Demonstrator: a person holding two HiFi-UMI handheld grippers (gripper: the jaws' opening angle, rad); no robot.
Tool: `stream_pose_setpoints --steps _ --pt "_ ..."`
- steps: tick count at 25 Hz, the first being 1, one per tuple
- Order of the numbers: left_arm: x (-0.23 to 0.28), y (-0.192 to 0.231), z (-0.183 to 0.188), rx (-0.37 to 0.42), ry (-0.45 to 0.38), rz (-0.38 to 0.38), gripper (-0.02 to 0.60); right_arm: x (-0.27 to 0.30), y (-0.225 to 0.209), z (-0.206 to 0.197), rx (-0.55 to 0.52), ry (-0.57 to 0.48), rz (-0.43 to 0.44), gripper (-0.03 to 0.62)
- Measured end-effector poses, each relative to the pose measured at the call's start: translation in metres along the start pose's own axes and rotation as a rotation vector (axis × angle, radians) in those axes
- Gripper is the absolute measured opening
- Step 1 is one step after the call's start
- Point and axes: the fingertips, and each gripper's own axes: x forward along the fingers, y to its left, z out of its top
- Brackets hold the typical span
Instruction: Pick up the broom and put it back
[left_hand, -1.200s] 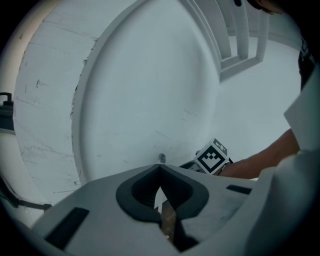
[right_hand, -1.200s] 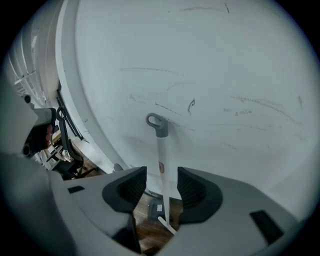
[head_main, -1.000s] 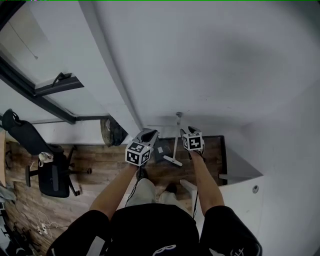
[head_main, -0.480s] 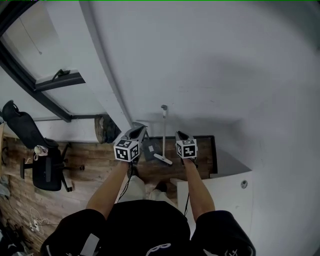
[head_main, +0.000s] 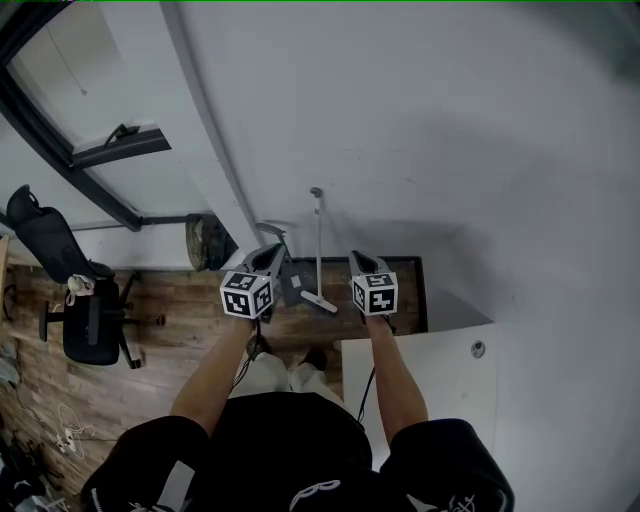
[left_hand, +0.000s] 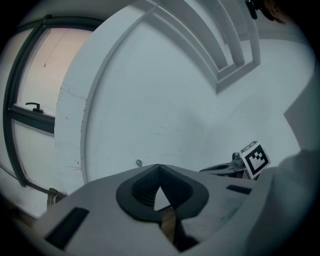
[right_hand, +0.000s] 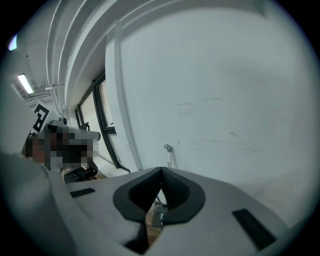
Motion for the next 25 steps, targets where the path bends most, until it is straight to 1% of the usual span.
stream_pose_setpoints --steps 6,11,18,22,25 --pt "-0.027 0.004 0.007 0.016 -0.014 0.008 0.017 -0.028 0.014 0.017 -0.010 -0.041 -0.009 0.025" --pt "-0.056 0.008 0.018 0.039 -0.036 -0.013 0.017 -0.049 0.036 0.028 -0.024 -0.071 -0.017 0.025" --pt "-0.116 0.024 0.013 0.058 -0.042 -0.023 0.017 -0.078 0.069 0.024 -0.003 -0.110 -0.060 0.025" --pt "-0.149 0.029 0.005 0.056 -0.054 -0.017 0.017 -0.099 0.093 0.021 -0.013 -0.134 -0.069 0.025" --pt "-0.176 0.031 -0.001 0.038 -0.067 -0.008 0.017 -0.114 0.111 0.014 -0.009 -0.147 -0.070 0.025"
